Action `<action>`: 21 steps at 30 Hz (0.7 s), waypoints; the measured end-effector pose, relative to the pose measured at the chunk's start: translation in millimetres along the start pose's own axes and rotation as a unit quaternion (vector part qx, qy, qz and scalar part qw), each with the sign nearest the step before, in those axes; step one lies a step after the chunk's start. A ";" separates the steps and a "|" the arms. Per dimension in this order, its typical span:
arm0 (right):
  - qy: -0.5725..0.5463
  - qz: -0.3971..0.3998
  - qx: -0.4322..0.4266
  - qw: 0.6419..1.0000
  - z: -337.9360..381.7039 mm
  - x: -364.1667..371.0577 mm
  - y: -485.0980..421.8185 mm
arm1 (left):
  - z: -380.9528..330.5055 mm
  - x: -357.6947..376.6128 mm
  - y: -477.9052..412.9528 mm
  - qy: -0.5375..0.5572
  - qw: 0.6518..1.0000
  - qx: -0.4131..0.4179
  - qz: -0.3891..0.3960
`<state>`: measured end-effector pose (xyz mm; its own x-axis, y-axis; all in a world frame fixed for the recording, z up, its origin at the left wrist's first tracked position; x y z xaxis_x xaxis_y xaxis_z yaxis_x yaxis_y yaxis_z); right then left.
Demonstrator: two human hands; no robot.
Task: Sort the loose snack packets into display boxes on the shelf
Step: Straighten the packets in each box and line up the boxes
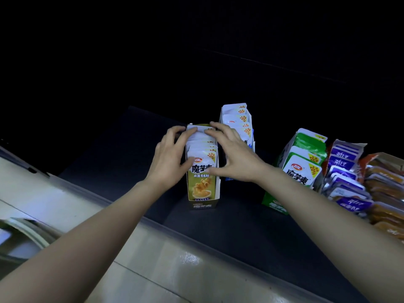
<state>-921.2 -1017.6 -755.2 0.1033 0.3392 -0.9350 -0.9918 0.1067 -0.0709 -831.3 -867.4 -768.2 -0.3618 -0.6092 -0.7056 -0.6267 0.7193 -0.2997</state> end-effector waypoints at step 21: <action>-0.073 -0.067 0.083 0.992 15.5 36.0 16.3 | 10.1 19.9 11.5 0.111 0.986 -0.110 0.055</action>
<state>-932.5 -989.2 -784.6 0.2545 0.4425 -0.8599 -0.9438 0.3073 -0.1212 -838.8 -867.9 -792.2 -0.5630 -0.6066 -0.5614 -0.7006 0.7106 -0.0652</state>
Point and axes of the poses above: each hand's wrist, its own y-axis away from the middle knuckle, its own x-axis out of the palm, z = x × y, the point moved 5 cm from there along -y, towards the middle knuckle, and after that the axes turned 9 degrees about y, right-handed, at the moved point
